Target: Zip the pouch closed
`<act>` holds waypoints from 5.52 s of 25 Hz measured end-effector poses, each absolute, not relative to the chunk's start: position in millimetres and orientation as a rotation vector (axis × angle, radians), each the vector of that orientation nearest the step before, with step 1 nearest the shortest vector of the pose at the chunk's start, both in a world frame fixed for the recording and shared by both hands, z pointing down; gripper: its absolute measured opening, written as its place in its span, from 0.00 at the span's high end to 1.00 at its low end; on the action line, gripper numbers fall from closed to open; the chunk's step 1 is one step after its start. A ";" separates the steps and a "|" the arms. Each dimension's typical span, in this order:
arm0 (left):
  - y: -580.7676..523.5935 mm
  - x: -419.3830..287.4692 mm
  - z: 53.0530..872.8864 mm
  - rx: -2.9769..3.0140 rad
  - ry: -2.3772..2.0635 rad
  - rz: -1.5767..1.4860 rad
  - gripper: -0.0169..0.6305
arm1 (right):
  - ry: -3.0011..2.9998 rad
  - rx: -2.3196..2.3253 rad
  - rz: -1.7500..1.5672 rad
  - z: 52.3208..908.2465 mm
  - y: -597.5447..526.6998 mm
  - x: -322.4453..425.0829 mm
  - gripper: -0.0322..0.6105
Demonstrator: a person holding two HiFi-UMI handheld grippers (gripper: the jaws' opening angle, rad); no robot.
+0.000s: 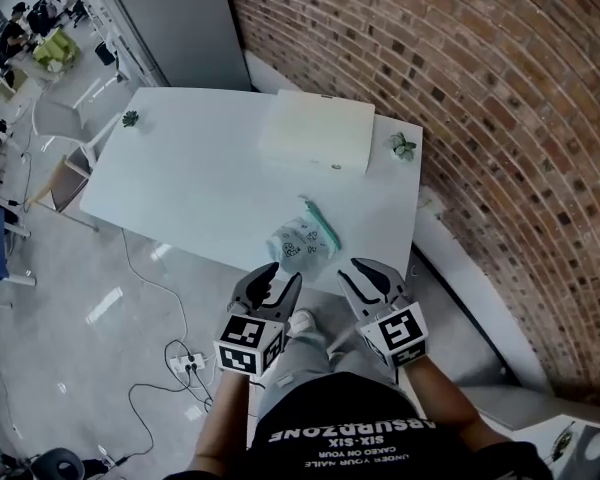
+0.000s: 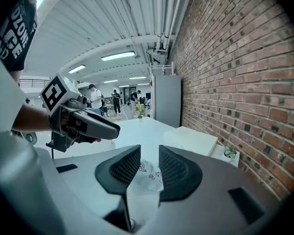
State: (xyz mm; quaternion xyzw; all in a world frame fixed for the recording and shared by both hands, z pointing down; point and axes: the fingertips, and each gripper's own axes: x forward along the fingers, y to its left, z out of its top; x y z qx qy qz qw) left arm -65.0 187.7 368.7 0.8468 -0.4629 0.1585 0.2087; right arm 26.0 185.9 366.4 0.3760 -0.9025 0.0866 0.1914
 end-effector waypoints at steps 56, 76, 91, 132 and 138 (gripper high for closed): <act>-18.8 -66.9 534.1 2.427 -0.802 1.139 0.74 | -2.245 0.554 0.184 522.3 -34.8 -7.9 0.81; -29.9 -53.4 610.1 2.428 -0.531 1.486 0.74 | -2.134 0.201 0.025 604.7 -38.3 -31.9 0.81; -28.3 -44.7 630.8 2.430 -0.312 1.604 0.76 | -2.064 -0.012 -0.113 624.4 -33.0 -40.3 0.85; -32.9 -45.1 631.0 2.252 -0.528 1.444 0.94 | -2.067 0.015 -0.044 622.4 -27.0 -36.9 0.95; -35.3 -47.2 632.7 2.241 -0.562 1.421 0.94 | -2.045 -0.011 -0.112 620.7 -23.7 -33.5 0.95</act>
